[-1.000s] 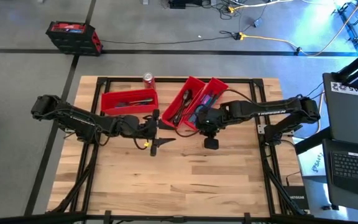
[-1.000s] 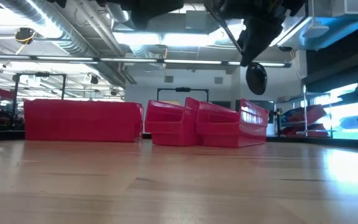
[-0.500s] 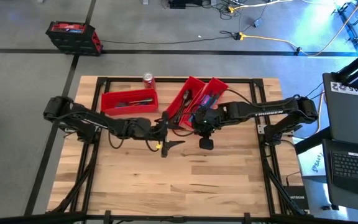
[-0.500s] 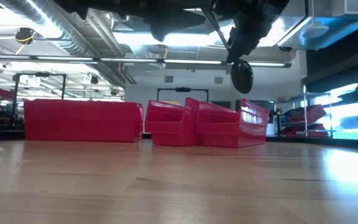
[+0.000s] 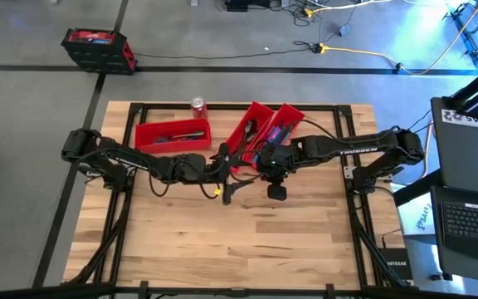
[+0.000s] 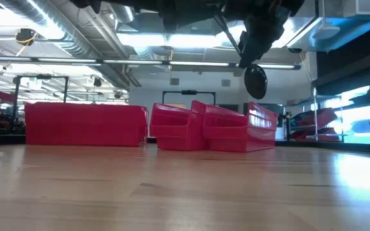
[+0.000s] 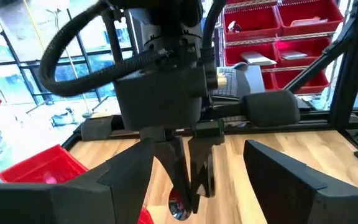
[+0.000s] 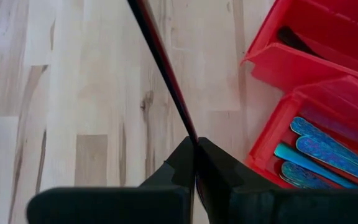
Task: Sort silverware
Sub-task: Put the black spoon into the middle red bin
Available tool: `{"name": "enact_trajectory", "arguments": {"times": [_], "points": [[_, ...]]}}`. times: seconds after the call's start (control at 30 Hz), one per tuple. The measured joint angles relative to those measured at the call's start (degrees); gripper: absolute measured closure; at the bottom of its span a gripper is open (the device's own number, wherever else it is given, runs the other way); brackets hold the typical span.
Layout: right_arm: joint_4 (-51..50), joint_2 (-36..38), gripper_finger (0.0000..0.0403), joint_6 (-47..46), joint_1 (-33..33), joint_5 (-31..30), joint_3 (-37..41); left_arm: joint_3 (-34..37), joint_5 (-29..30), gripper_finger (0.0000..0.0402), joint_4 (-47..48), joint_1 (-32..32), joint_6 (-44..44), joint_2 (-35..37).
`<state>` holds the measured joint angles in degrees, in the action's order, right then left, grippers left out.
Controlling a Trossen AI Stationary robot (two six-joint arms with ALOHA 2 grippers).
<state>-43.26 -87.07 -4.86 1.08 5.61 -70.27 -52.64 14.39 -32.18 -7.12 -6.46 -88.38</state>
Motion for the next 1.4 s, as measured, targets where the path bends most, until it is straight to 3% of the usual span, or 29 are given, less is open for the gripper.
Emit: {"name": "enact_trajectory", "arguments": {"times": [0.33, 0.6, 0.77, 0.93, 1.1, 1.4], "points": [[-0.27, 0.0, 0.0403, 0.66, 0.0, -0.09, 0.01, 0.0, -2.94, 0.0169, 2.69, 0.71, 3.06, 0.0], [-0.42, -0.5, 0.0403, 0.85, -0.02, -1.03, 0.01, 0.0, -3.76, 0.0244, 2.84, 1.61, 5.0, 0.0], [-0.49, -1.78, 0.0403, 0.86, 0.0, -1.6, 0.03, 0.0, -4.0, 0.0267, 2.82, 1.61, 4.55, 0.0], [-0.72, -2.43, 0.0403, 1.29, 0.0, -1.74, 0.03, 0.0, -5.41, 0.0273, 4.25, 1.67, 4.93, 0.0], [-2.45, -2.7, 0.0403, 2.19, 0.0, -2.7, -1.11, 0.06, -5.12, 0.0273, 11.37, 2.53, 6.87, -1.02], [-10.7, -7.0, 0.0403, 3.89, 0.0, -4.63, -6.86, -0.74, -5.03, 0.0273, 9.99, 2.57, 6.21, -2.6]]}}
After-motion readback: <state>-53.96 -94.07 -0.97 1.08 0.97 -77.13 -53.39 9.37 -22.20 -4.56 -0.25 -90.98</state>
